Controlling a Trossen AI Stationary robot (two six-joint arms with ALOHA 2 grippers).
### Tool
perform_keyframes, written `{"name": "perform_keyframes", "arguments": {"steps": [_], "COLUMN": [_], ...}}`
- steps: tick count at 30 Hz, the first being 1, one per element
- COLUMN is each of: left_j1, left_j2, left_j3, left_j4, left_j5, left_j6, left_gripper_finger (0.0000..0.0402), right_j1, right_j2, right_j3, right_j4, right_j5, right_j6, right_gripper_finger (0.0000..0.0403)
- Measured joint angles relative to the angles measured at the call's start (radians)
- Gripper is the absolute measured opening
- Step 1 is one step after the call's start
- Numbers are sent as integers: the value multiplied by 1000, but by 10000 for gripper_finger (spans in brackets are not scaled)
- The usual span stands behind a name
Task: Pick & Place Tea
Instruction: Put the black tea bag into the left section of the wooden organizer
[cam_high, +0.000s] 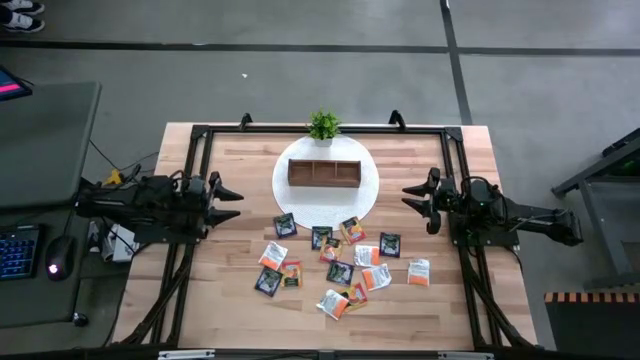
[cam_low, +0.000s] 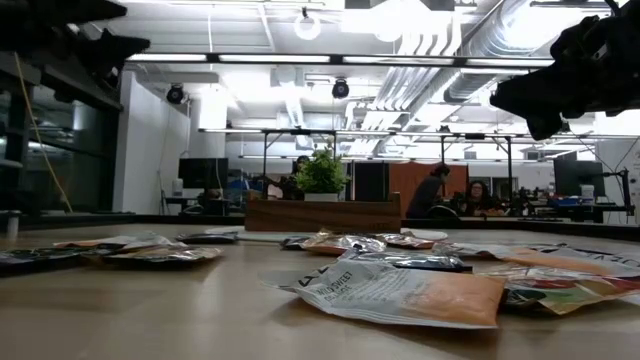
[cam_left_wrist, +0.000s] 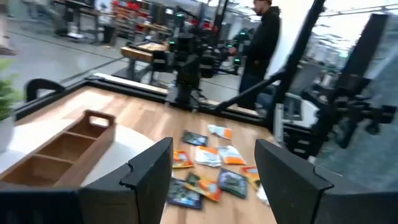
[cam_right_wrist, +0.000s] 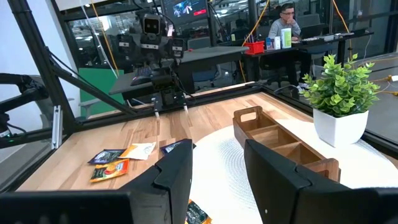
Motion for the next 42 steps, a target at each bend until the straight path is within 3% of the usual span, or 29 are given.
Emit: {"name": "perform_keyframes", "arguments": {"steps": [6,14,18,24,30,36,42], "left_j1": [0,0,0,0,0,-3,-52], "left_j2": [1,109,230,448,666,854,1012], "left_j3": [74,195,260,394,559,671,689], "left_j4": [-88,-326,-412,-469,-631,-764,-787], "left_j5": [9,4,-18,-14,5,8,12], "left_j6": [0,-147,-252,-261,-276,-483,-695], "left_gripper_finger": [225,224,224,224,224,224,224], "right_j1": [0,0,0,0,0,0,0], "right_j2": [0,0,0,0,0,0,0], "right_j3": [0,0,0,0,0,0,0], "right_j4": [0,0,0,0,0,0,0], "right_j5": [0,0,0,0,0,0,0], "right_j6": [0,0,0,0,0,0,0], "right_gripper_finger": [142,142,142,142,142,142,142]}}
